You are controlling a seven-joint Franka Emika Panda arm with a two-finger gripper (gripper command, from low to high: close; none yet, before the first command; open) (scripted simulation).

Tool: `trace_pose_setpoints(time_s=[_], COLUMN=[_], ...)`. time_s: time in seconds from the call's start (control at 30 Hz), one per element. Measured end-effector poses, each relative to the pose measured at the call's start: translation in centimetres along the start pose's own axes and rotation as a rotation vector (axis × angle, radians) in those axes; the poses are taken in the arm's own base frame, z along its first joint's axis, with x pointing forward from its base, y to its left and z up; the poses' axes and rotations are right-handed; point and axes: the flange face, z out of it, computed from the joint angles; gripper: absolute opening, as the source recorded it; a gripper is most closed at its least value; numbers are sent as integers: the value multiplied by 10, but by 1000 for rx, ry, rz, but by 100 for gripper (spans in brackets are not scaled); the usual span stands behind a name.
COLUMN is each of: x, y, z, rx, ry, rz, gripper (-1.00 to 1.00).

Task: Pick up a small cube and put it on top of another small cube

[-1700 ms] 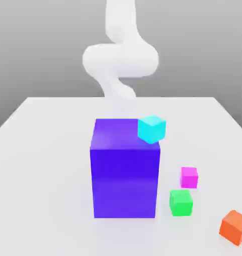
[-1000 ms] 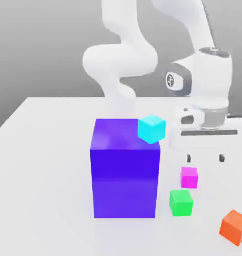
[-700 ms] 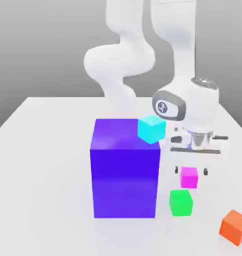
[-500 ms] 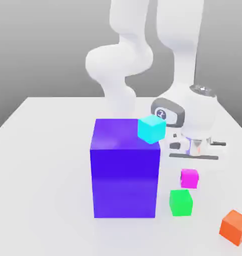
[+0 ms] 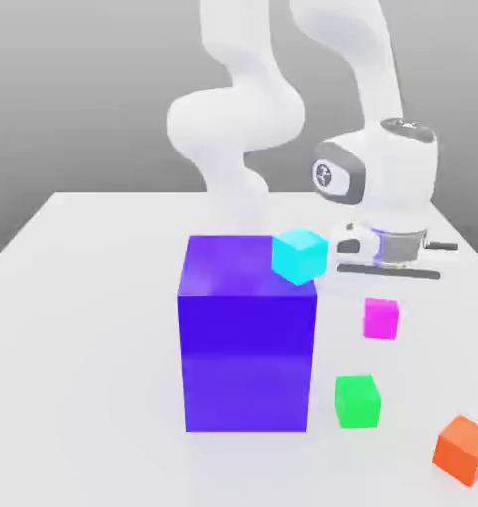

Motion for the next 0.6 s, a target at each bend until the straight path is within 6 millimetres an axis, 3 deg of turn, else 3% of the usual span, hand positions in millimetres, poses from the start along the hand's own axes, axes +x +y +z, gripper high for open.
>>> trace_pose_setpoints(time_s=[0.6], x=[40], y=[-41], z=[-46], rx=[50], ry=[-13], rz=[609], gripper=[-100])
